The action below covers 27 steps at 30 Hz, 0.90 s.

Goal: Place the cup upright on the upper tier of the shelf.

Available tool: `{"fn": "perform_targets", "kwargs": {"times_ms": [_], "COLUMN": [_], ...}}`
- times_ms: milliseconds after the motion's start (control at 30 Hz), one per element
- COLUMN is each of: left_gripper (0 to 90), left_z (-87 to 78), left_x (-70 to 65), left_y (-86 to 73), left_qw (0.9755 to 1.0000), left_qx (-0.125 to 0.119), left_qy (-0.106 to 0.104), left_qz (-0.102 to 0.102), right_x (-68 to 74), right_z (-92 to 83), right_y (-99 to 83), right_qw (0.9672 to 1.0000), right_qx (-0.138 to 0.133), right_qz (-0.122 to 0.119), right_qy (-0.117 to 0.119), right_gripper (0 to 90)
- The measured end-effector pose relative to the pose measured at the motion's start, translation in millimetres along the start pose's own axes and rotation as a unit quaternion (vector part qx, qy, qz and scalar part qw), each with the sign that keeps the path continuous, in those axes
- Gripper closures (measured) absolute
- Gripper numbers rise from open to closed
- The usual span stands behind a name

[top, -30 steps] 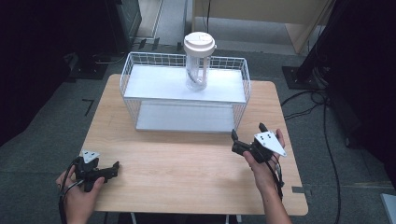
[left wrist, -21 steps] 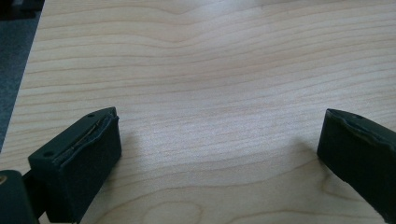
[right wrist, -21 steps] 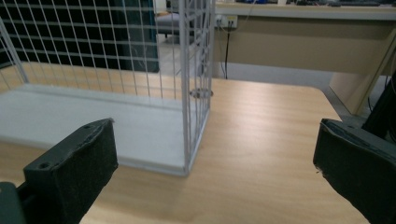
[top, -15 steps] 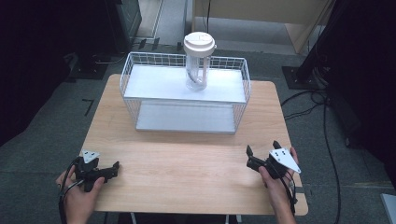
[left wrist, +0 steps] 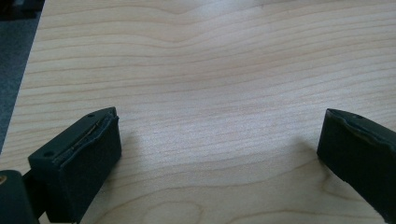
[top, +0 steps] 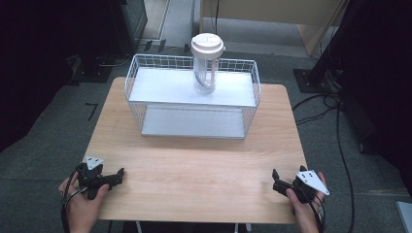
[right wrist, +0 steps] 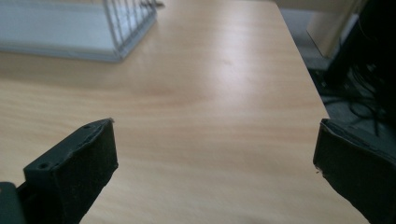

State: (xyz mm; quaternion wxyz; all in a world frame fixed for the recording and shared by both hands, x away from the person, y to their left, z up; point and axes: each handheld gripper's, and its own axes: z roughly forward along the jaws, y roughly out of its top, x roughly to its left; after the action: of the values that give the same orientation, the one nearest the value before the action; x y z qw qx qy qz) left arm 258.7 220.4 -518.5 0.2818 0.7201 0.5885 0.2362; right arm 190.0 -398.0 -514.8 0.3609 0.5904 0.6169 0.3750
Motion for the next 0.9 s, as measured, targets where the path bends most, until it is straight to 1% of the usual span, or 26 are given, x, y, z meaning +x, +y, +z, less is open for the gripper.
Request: {"fn": "perform_targets", "kwargs": {"times_ms": [67, 100, 133, 167, 200, 233, 300, 367, 433, 467, 533, 600, 667, 700, 767, 900], "left_gripper": [0.0, 0.0, 0.0, 0.0, 0.0, 0.0, 0.0, 0.0, 0.0, 0.0, 0.0, 0.0, 0.0, 0.0, 0.0, 0.0], "left_z": [0.0, 0.0, 0.0, 0.0, 0.0, 0.0, 0.0, 0.0, 0.0, 0.0, -0.1, -0.1, 0.0, -0.1, 0.0, 0.1], "left_x": [0.0, -0.1, 0.0, 0.0, 0.0, 0.0, 0.0, 0.0, 0.0, -0.1, 0.1, 0.2, 0.1, 0.1, 0.1, 0.2], "left_y": [0.0, 0.0, 0.0, 0.0, 0.0, 0.0, 0.0, 0.0, -0.1, -0.1, -0.1, -0.1, -0.1, -0.1, -0.1, 0.1], "left_qw": [1.0000, 1.0000, 1.0000, 1.0000, 1.0000, 1.0000, 1.0000, 1.0000, 1.0000, 1.0000, 1.0000, 1.0000, 1.0000, 1.0000, 1.0000, 1.0000], "left_qx": [0.000, 0.000, 0.000, 0.000, 0.000, 0.000, 0.000, 0.000, 0.000, 0.000, -0.001, 0.000, 0.000, 0.000, 0.000, 0.000], "left_qy": [0.000, 0.000, 0.000, 0.000, 0.000, 0.000, 0.000, 0.000, 0.000, 0.000, -0.001, -0.001, 0.000, 0.000, 0.000, -0.002], "left_qz": [0.000, 0.000, 0.000, 0.000, 0.000, 0.000, 0.000, 0.000, -0.001, -0.001, -0.001, -0.001, -0.001, 0.000, 0.000, 0.000], "right_x": [-5.6, -8.7, -11.8, -15.0, -17.8, -20.1, -24.5, -26.5, -26.9, -25.7, -26.2, -26.2, -25.3, -25.5, -26.2, -26.7], "right_z": [-1.6, -1.1, -1.8, -3.7, -4.7, -5.5, -6.9, -8.3, -9.0, -8.5, -10.6, -11.1, -10.7, -10.5, -10.1, -9.8], "right_y": [-4.7, -7.0, -7.9, -8.8, -9.7, -10.6, -12.3, -14.0, -16.7, -19.8, -22.3, -22.2, -22.2, -22.1, -21.7, -22.2], "right_qw": [0.9997, 0.9990, 0.9983, 0.9984, 0.9981, 0.9972, 0.9960, 0.9944, 0.9930, 0.9918, 0.9926, 0.9921, 0.9914, 0.9906, 0.9900, 0.9904], "right_qx": [0.024, 0.042, 0.056, 0.055, 0.059, 0.072, 0.088, 0.105, 0.117, 0.126, 0.121, 0.125, 0.128, 0.134, 0.138, 0.134], "right_qz": [-0.003, -0.003, 0.001, 0.009, 0.012, 0.017, 0.018, 0.011, -0.007, -0.016, -0.013, -0.012, -0.012, -0.006, -0.003, -0.005], "right_qy": [-0.007, -0.013, -0.012, -0.007, -0.007, -0.007, 0.000, -0.002, -0.009, -0.013, -0.003, 0.003, 0.020, 0.026, 0.029, 0.032], "right_gripper": [0.0, 0.0, 0.0, 0.0, 0.0, 0.0, 0.0, 0.0, 0.0, 0.0, 0.0, 0.0, 0.0, 0.0, 0.0, 0.0]}}
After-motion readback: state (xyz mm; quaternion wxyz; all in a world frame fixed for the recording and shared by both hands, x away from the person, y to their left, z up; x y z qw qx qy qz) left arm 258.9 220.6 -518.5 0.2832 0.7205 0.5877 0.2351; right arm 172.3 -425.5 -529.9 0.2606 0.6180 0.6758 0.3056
